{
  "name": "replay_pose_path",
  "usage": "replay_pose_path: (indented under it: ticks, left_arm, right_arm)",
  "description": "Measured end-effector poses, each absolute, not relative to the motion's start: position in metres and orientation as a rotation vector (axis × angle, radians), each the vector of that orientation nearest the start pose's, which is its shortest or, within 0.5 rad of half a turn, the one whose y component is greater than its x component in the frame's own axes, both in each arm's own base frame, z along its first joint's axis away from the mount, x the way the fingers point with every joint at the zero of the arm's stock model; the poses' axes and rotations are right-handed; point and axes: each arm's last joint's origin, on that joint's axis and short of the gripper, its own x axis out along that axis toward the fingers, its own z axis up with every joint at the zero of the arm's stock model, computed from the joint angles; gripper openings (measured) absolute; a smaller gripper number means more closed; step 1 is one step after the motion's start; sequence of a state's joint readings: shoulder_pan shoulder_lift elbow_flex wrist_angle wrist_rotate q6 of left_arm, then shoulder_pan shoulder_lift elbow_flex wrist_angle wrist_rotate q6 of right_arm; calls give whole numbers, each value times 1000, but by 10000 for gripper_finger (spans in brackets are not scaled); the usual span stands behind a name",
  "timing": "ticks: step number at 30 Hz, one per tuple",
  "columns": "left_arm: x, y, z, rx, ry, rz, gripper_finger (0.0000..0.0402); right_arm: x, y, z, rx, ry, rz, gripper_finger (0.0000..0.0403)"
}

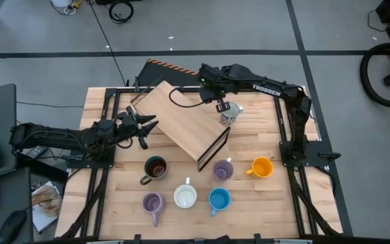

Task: Place coffee mugs
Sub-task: Put the green patterned mug on the shelf

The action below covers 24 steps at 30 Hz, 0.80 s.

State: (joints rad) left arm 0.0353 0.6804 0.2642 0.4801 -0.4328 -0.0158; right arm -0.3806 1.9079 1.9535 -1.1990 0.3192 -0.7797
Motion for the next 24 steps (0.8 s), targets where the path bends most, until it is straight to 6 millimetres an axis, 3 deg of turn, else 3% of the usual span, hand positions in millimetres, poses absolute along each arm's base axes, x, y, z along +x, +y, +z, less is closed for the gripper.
replay_pose_path:
  ticks: [12,21,24]
  left_arm:
    - [156,18,231,-28,-65,467,128]
    - [156,18,231,-28,-64,468,128]
    - [156,18,231,-28,-64,467,128]
  right_arm:
    - [359,-104,382,-641,1225,31,27]
    - [346,-55,397,-564,1286,157,27]
    - [346,-43,402,-514,1223,239,27]
